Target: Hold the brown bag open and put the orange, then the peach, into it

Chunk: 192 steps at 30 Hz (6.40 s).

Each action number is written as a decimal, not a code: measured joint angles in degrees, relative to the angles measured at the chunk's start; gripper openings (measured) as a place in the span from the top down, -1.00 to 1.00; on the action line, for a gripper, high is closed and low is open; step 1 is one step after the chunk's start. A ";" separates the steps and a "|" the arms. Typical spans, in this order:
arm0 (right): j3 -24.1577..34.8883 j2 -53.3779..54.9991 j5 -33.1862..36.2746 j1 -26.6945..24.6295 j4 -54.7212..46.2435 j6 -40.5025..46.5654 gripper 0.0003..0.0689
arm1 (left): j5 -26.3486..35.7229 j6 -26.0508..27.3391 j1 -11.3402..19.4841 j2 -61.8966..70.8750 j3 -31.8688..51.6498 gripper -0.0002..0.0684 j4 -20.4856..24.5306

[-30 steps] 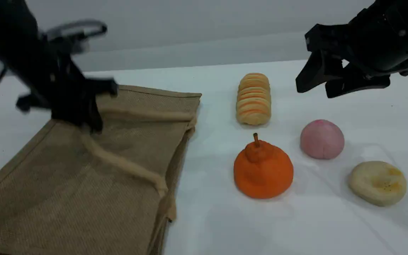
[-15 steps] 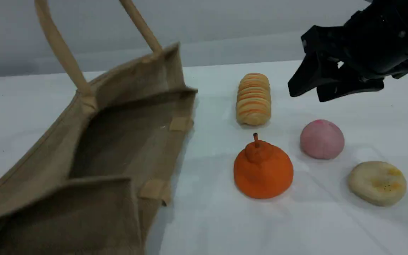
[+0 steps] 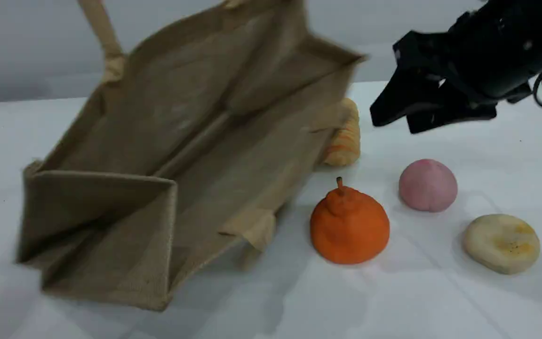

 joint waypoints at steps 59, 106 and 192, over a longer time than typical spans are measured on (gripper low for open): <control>6.79 -16.43 -15.79 9.61 24.29 -28.79 0.96 | -0.06 -1.81 0.06 0.07 0.00 0.78 1.51; -19.90 20.44 4.54 18.26 28.76 -31.84 0.46 | -0.06 -0.65 0.06 -0.10 0.00 0.78 -2.43; -5.56 3.15 18.93 2.55 -2.22 -8.46 0.94 | -0.11 -2.11 0.06 -0.05 0.00 0.78 -2.43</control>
